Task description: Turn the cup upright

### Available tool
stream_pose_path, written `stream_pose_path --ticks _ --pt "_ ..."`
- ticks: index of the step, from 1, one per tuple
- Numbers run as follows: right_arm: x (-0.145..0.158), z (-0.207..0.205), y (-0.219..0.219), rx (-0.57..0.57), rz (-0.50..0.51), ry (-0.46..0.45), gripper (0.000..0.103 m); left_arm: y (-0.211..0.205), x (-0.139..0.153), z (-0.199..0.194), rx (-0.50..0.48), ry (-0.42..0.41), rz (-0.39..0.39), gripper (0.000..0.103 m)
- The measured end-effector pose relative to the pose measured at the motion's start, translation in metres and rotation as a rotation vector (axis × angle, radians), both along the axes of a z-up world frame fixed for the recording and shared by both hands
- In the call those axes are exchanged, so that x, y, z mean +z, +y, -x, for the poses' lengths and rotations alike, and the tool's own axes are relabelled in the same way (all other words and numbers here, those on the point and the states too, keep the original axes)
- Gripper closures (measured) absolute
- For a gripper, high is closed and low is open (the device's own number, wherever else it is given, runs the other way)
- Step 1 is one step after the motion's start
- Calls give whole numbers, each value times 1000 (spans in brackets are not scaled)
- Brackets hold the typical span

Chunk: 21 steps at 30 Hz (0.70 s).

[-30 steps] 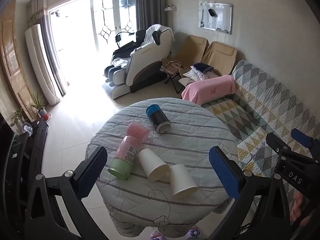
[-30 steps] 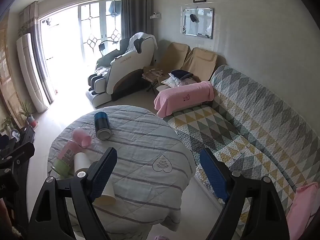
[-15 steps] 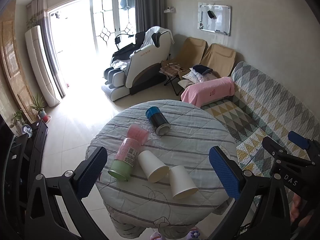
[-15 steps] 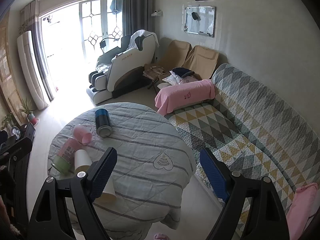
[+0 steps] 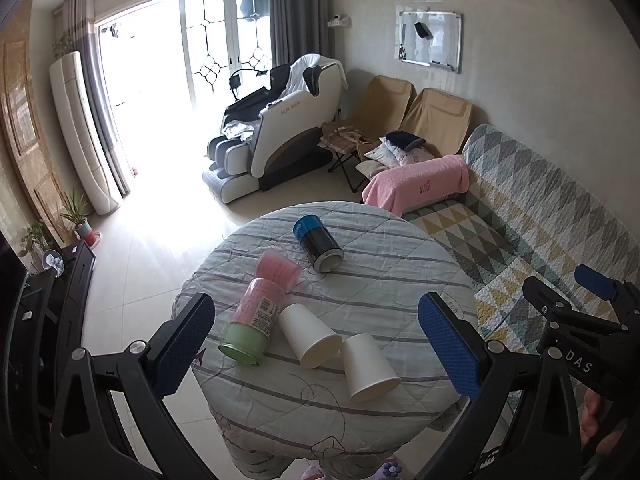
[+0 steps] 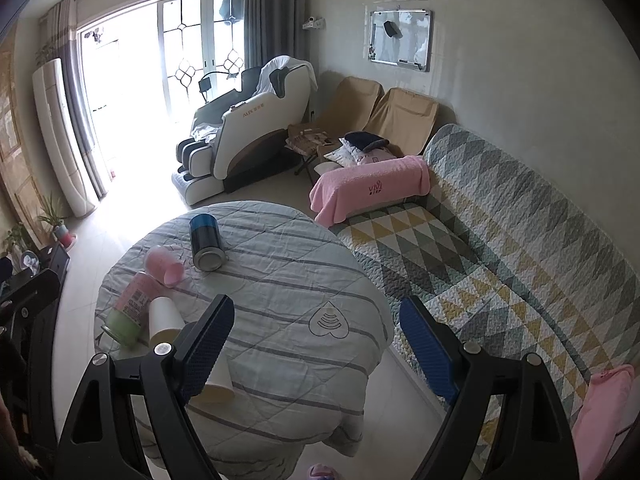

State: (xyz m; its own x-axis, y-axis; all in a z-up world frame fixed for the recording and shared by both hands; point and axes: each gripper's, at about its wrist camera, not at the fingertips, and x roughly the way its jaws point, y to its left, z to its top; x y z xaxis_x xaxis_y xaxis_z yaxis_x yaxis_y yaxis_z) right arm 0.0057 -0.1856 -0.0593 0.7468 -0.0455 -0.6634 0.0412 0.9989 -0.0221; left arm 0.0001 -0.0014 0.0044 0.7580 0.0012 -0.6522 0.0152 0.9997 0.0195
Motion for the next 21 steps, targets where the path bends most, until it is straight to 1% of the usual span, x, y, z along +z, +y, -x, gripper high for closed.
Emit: stream_pose_path --ticks 19,20,21 --pt "-2 -3 2 -4 3 9 17 1 3 -1 1 -1 2 0" --pt "-2 -4 1 -4 2 11 17 4 14 -3 4 7 5 0" --pt "-2 -5 1 -2 2 13 17 5 15 -4 5 13 7 0"
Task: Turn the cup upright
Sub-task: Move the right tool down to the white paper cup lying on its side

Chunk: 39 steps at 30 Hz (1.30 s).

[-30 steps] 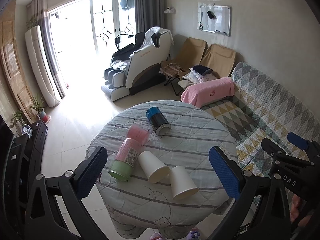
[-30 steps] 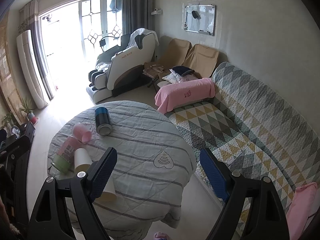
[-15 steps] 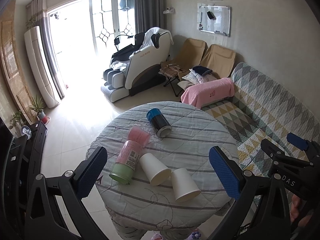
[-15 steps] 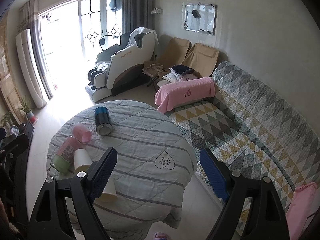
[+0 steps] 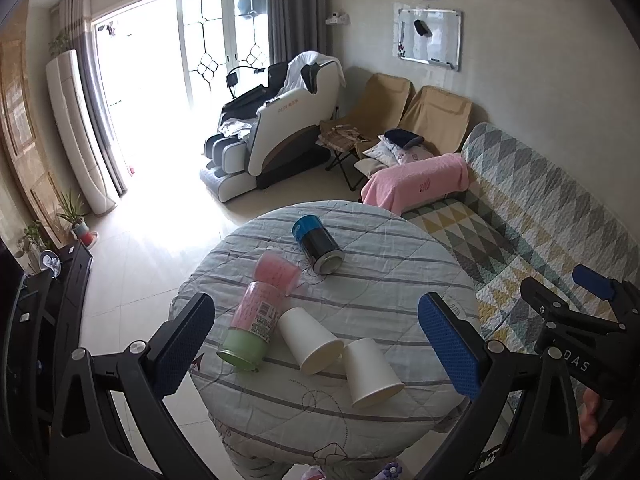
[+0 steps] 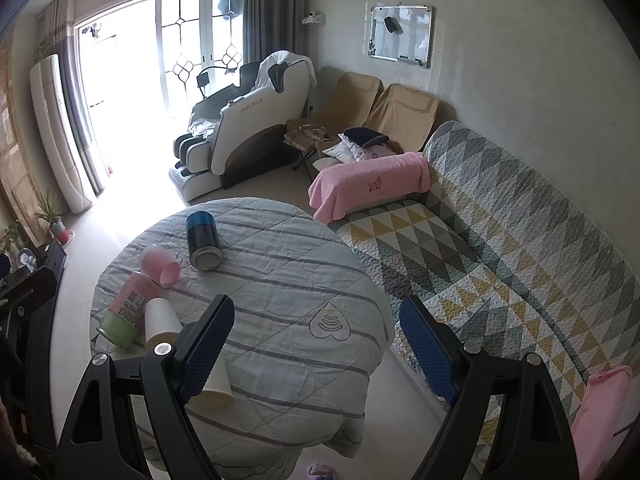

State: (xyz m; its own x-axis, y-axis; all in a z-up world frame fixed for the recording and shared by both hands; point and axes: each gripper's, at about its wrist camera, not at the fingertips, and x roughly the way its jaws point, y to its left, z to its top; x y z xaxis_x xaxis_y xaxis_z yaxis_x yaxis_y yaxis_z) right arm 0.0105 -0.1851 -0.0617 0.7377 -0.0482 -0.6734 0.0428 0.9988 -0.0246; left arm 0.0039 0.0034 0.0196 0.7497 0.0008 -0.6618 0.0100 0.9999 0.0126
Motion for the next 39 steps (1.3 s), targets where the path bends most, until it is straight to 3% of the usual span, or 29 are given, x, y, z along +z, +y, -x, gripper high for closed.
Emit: stream_pose_path --ticks 9,21,29,39 --pt "-17 -25 14 66 0 97 17 7 -24 -24 13 90 23 0" --pt "-114 -63 76 270 -16 523 17 38 -78 -34 45 301 41 0" --pt "-161 -84 104 268 -20 663 17 58 -120 -42 30 432 39 0" --pt "-199 -100 111 210 -48 750 17 75 -144 -55 -5 492 61 0"
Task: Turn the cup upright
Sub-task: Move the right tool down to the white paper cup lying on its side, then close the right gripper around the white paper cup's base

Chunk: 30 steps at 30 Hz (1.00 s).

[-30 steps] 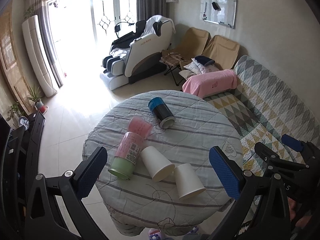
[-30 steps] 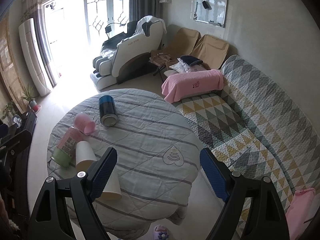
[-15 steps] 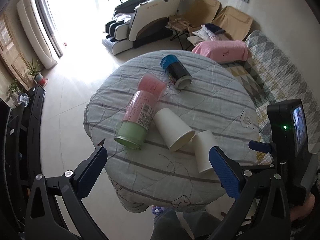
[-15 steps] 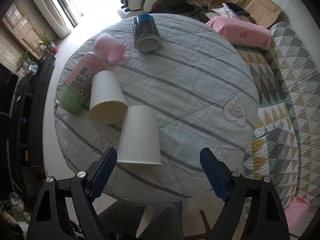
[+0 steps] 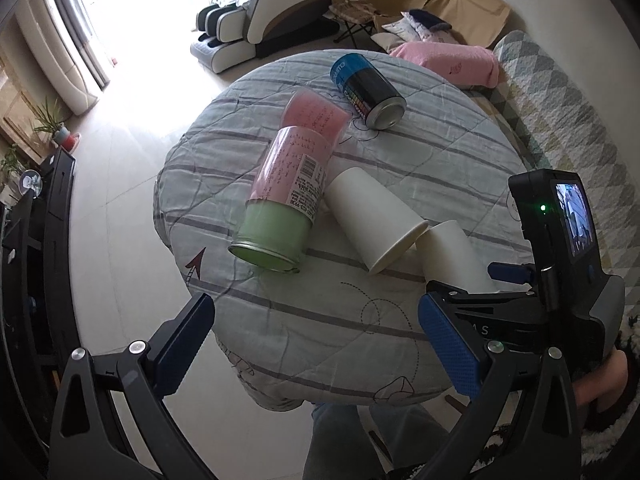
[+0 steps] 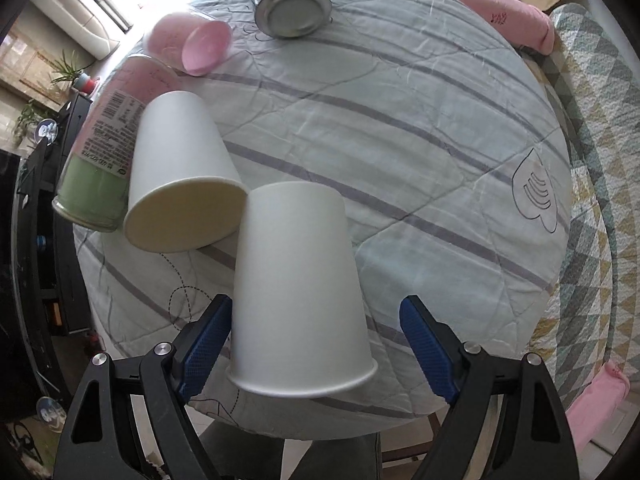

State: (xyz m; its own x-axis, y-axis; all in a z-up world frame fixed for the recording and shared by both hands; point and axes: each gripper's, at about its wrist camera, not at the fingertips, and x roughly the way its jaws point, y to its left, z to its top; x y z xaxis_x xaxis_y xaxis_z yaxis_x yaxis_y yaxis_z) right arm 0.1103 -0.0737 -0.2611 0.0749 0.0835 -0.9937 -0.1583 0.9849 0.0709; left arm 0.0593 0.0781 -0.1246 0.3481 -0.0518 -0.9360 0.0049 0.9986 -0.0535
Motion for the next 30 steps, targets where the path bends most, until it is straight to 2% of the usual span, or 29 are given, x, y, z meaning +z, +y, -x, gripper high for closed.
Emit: stream_pose_path --ticks 4,8,10,14,17,20,22,25,30 --pt "-9 0 -4 -37 -20 26 17 0 -8 -5 -21 12 8 0" --pt "-10 1 -12 -58 -56 23 34 0 -13 -9 -30 22 21 0" --pt "-7 1 -14 -53 -67 14 34 -2 -14 -11 -35 18 28 0" --pt "8 1 -30 4 -86 -1 34 -11 -11 -13 -22 10 19 0" --pt "21 -5 -40 142 -59 -26 34 -21 -7 -16 -2 1 13 0" --pt "35 -14 -45 372 6 -59 34 -33 -4 -18 41 -4 6 0" --pt "46 -19 -47 588 59 -94 34 -40 -2 -19 94 -6 8 0" --pt "57 -19 -43 979 188 -152 34 -49 -3 -21 198 -2 25 0" --pt "49 -4 -57 1744 405 -295 35 -61 -17 -20 375 25 49 0"
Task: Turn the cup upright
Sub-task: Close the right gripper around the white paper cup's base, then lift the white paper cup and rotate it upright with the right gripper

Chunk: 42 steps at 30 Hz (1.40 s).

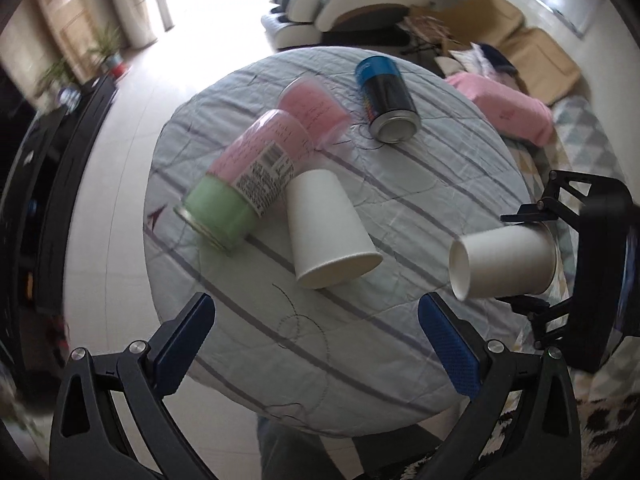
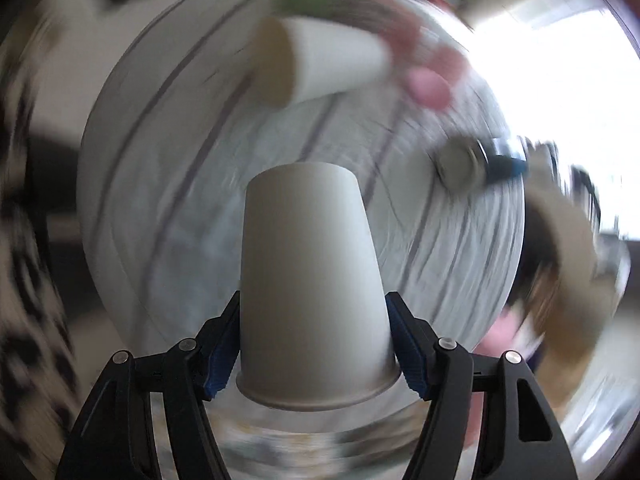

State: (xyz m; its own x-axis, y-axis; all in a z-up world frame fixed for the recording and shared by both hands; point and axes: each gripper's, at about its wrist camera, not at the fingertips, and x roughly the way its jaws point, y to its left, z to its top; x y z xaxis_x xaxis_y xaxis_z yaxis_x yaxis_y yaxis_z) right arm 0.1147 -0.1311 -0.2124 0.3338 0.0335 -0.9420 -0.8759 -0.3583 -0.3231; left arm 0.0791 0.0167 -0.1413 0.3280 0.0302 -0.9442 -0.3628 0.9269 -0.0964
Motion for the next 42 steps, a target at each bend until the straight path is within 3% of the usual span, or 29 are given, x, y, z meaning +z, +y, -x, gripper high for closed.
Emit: stream_pose_path --ticks 4,7,11,14,17,19,25,30,34,39,42 --pt "-24 6 -26 579 121 -136 35 -6 -9 5 120 18 22 0" --pt "-37 4 -37 870 150 -208 35 -9 -14 9 181 25 28 0" --pt "-38 -4 -27 927 82 -270 24 -10 -18 15 242 32 36 0" --pt "-20 -7 -18 850 52 -195 23 -10 -16 13 260 28 29 0" --pt "4 -11 -11 707 0 -134 23 -12 -8 8 237 11 9 0" --pt "24 -20 -2 525 -56 -62 23 -13 -1 3 212 -3 -6 0" --pt "81 -70 -1 -246 -266 150 23 -21 21 -21 90 -39 -48 0" --pt "98 -93 -36 -803 -441 265 23 -32 29 -46 -44 -60 -57 0" --pt "91 -89 -61 -1073 -547 217 23 -48 30 -63 -173 -61 -50 0" --pt "85 -76 -87 -1331 -631 182 23 -65 23 -76 -253 -52 -19 0" --pt "80 -72 -106 -1498 -686 209 23 -76 13 -82 -289 -33 -15 0"
